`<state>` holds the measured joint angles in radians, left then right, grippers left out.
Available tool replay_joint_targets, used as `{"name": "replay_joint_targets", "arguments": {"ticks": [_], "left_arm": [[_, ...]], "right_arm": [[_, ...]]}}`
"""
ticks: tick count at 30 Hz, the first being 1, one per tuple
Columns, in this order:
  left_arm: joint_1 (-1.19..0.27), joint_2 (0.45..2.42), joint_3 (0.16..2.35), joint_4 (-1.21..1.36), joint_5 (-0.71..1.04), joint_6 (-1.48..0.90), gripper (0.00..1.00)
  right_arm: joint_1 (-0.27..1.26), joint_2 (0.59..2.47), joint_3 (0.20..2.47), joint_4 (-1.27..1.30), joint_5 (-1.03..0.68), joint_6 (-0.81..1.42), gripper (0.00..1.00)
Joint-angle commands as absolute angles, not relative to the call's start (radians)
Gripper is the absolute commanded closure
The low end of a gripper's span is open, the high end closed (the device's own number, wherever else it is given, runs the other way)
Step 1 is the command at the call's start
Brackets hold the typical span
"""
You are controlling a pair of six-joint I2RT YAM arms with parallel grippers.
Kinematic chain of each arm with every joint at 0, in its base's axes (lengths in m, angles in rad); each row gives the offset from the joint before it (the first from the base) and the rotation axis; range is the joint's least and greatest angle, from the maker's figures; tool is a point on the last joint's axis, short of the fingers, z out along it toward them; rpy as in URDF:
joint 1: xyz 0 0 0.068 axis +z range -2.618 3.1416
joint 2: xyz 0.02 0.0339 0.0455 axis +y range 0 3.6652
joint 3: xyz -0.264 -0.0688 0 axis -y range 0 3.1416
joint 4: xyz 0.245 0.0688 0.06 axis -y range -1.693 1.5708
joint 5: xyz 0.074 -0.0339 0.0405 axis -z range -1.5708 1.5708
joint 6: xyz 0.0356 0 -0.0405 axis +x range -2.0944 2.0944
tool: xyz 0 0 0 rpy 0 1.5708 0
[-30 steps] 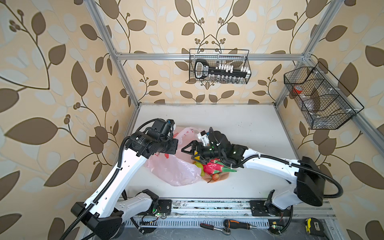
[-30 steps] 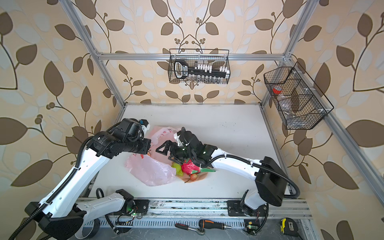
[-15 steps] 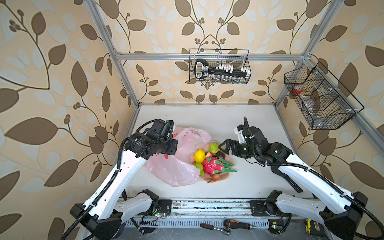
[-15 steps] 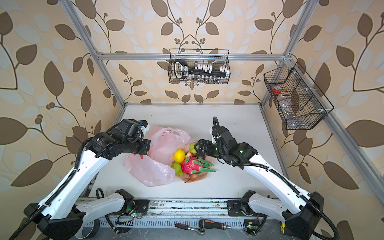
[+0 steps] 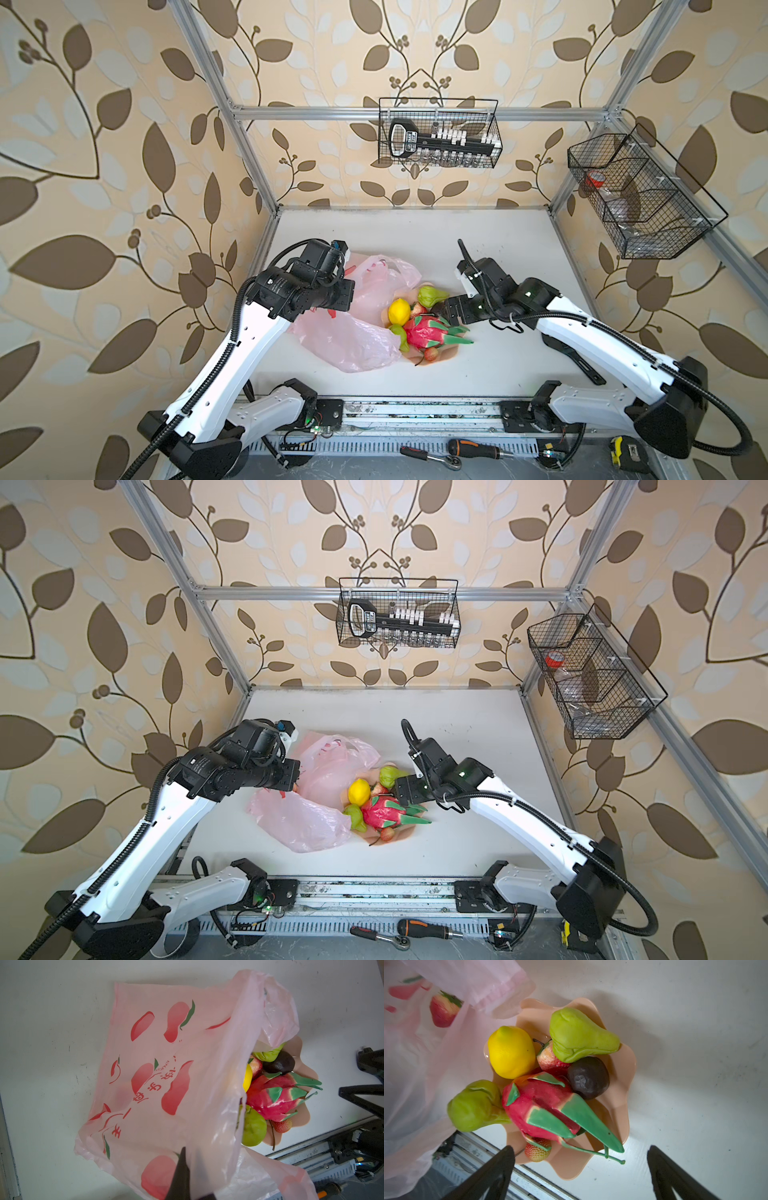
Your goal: Place the fruits into the plastic bag
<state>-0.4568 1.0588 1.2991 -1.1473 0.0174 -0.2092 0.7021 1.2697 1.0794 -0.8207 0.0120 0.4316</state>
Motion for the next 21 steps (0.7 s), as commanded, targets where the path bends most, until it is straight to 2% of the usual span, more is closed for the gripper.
{"name": "replay_joint_targets", "arguments": {"ticks": [1,10,21], "left_arm": [[-0.453,1.036,1.285,-1.141,0.017,-0.198,0.98],[-0.453,1.031,1.277,-1.143,0.026,-0.2,0.98],[-0.453,1.029,1.269,-1.137,0.028,-0.207,0.98]], "right_arm": [[0.703,1.339,1.142,-0.79,0.055,0.284,0.0],[0.708,1.585,1.286,-0.753,0.083,0.138,0.0],[0.707,1.746,1.383,-0.735,0.066,0.063,0.0]]}}
